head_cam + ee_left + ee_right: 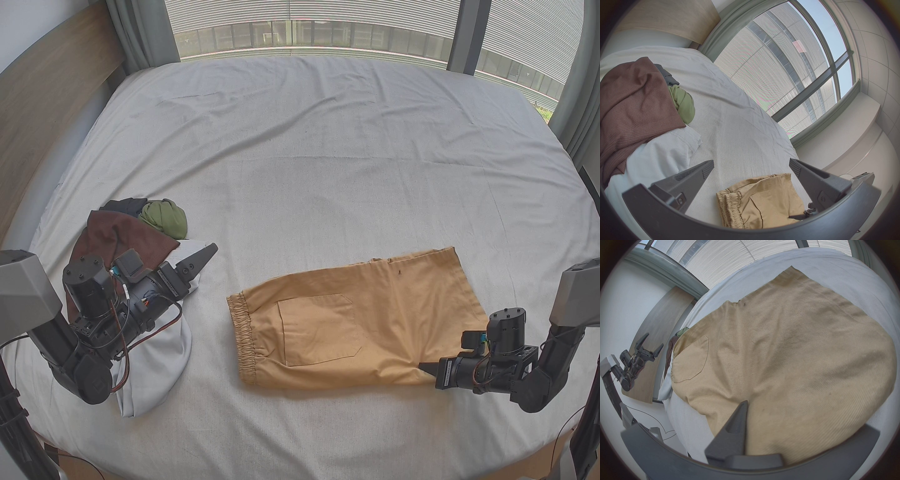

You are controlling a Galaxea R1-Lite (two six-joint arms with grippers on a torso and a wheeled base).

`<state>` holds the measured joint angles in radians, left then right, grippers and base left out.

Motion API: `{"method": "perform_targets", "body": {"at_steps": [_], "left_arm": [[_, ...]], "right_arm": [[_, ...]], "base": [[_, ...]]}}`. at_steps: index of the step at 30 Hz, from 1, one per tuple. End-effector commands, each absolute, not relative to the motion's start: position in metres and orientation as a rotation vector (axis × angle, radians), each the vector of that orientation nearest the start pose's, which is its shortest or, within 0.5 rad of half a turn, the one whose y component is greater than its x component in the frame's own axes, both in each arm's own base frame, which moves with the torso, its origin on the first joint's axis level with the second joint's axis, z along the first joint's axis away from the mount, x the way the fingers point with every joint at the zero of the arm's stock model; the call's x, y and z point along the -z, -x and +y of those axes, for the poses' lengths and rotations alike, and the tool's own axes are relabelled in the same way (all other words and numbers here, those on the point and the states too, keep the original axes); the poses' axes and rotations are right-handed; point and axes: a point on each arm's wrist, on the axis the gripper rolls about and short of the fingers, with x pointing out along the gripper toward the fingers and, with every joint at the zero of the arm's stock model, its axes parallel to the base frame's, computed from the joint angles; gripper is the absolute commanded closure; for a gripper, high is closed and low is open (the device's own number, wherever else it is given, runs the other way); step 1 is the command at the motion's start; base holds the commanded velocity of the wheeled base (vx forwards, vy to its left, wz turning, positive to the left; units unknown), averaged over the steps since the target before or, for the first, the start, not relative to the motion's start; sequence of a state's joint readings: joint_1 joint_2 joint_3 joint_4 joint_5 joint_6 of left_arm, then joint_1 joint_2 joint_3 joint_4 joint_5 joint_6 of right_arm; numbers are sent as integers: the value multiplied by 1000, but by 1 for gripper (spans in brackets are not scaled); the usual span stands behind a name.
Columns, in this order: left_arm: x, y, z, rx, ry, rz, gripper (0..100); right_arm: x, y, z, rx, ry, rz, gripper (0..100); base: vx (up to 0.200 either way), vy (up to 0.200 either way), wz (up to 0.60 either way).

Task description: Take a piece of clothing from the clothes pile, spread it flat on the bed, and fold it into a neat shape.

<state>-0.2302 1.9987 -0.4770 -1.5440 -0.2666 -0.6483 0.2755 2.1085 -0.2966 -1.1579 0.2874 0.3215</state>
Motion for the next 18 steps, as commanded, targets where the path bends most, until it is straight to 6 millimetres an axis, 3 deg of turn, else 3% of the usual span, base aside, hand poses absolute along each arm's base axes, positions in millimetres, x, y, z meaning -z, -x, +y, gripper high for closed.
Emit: {"method": "perform_targets", "body": {"at_steps": [1,11,12,18], "left_arm": [[-104,-301,-77,487,635,139,0],[-105,-300,-76,488,633,135,0],[-105,-300,-76,488,635,136,0],[-107,-300,-76,489,635,131,0]], "right_arm": [[1,-251,78,-424,-297,784,100],[-1,-252,81,-406,-266,735,100],[-2,-249,82,-403,-259,734,0],[4,-234,86,-401,-228,791,0]], "base": [[0,0,0],[0,0,0],[0,0,0],[0,0,0]]}}
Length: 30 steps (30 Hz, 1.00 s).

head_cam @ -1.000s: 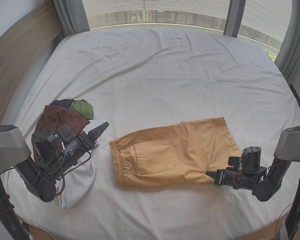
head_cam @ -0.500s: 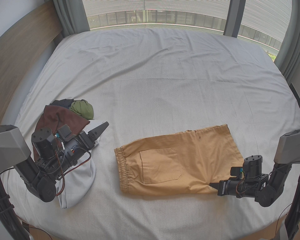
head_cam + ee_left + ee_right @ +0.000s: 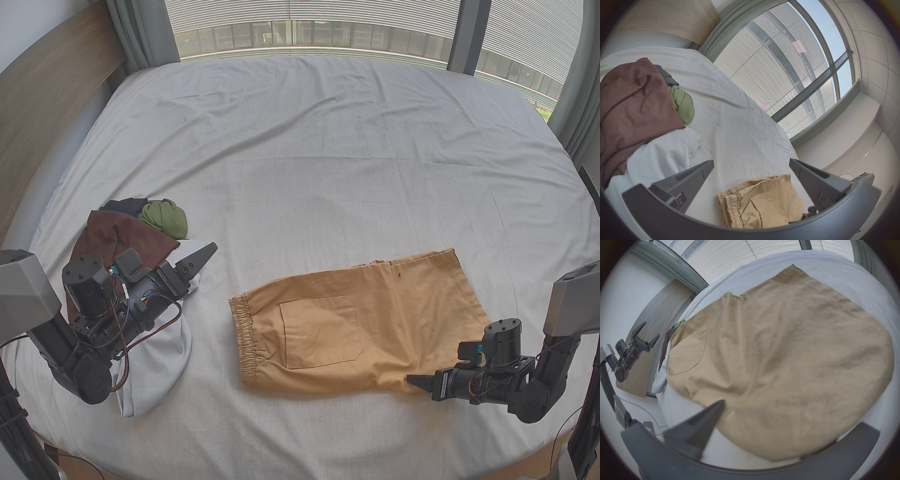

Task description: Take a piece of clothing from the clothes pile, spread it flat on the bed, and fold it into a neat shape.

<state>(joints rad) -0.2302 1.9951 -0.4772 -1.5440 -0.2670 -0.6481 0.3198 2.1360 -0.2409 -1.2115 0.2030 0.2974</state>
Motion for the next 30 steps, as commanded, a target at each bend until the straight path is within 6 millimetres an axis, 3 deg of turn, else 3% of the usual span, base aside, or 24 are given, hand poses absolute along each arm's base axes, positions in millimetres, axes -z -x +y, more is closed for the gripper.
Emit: {"method": "perform_targets", "body": {"at_steps": [1,7,16,22,30], "left_arm": [[-107,-300,-76,489,635,131,0],[-105,-298,-77,492,633,142,0],[-100,-297,-78,493,632,165,0],[-86,-294,-79,481,630,224,0],[-75,-283,-82,509,626,301,0]], "right_arm": [[6,-227,87,-409,-220,818,0],[12,-206,95,-469,-184,892,0],[8,-193,124,-661,-159,895,0],[-5,-190,144,-815,-176,756,0],[-19,-199,151,-879,-220,608,0]], "base": [[0,0,0],[0,0,0],[0,0,0],[0,0,0],[0,0,0]]}}
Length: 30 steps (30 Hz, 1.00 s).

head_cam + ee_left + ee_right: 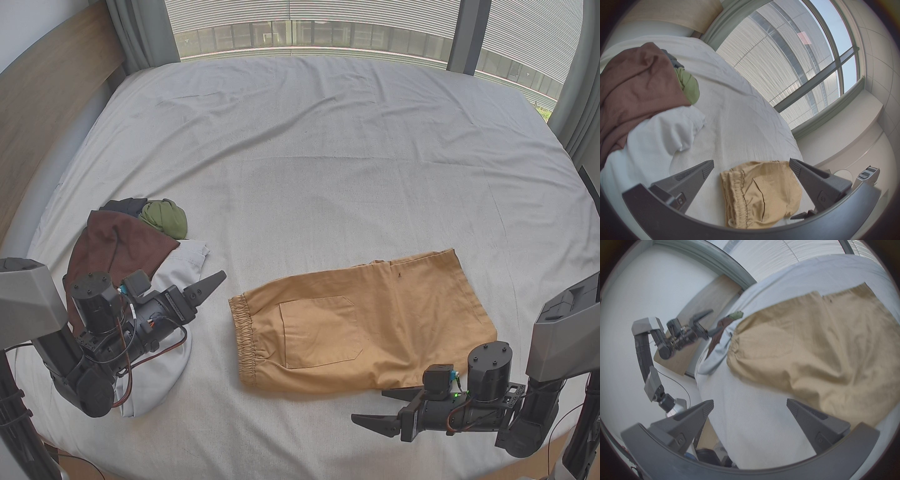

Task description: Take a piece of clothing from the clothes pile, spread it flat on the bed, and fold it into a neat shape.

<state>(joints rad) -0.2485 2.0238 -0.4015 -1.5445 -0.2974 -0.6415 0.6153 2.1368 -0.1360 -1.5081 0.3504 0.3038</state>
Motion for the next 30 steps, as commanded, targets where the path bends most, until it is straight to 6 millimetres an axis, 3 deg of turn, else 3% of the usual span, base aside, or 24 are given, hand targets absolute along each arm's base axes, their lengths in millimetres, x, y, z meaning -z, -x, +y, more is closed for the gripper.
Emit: {"method": "perform_targets", "body": {"at_steps": [1,5,12,23,30], "left_arm": [[-71,-278,-84,521,625,328,0],[-59,-276,-89,525,619,380,0],[-51,-271,-92,524,621,423,0],[-16,-270,-105,516,601,553,0],[-3,-270,-112,521,595,599,0]], "right_arm": [[-25,-205,152,-876,-248,572,0],[-48,-219,150,-873,-294,461,0],[-66,-241,141,-841,-325,350,0],[-69,-255,114,-752,-345,317,0],[-73,-257,107,-750,-349,304,0]], "base": [[0,0,0],[0,0,0],[0,0,0],[0,0,0],[0,0,0]]}}
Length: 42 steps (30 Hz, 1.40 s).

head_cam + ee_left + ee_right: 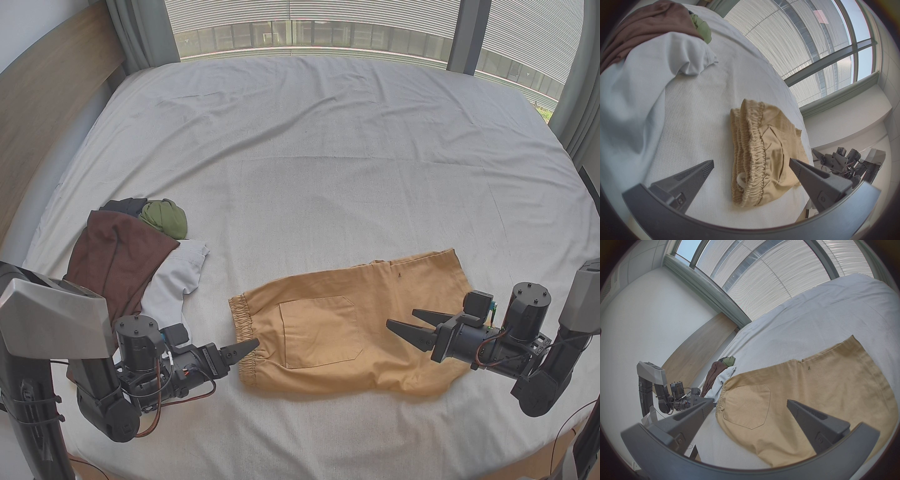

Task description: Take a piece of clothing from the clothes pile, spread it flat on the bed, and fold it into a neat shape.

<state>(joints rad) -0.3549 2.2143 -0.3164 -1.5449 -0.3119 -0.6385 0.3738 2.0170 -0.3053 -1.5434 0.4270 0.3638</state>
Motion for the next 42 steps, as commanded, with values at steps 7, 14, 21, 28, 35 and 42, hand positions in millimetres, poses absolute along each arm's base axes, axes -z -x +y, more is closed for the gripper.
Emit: {"method": "perform_targets", "body": {"at_steps": [7,14,21,28,35,42], "left_arm": [[7,-265,-125,548,585,648,0],[16,-262,-134,561,590,687,0],[15,-266,-140,568,623,682,0],[6,-281,-145,534,692,614,0],[-8,-292,-150,499,796,548,0],[-18,-291,-149,503,842,532,0]], "right_arm": [[-73,-256,108,-751,-349,305,0],[-72,-256,108,-752,-349,307,0],[-72,-255,109,-758,-346,311,0],[-71,-254,109,-757,-345,315,0],[-71,-254,109,-758,-343,314,0],[-71,-254,109,-757,-343,316,0]], "base": [[0,0,0],[0,0,0],[0,0,0],[0,0,0],[0,0,0],[0,0,0]]}}
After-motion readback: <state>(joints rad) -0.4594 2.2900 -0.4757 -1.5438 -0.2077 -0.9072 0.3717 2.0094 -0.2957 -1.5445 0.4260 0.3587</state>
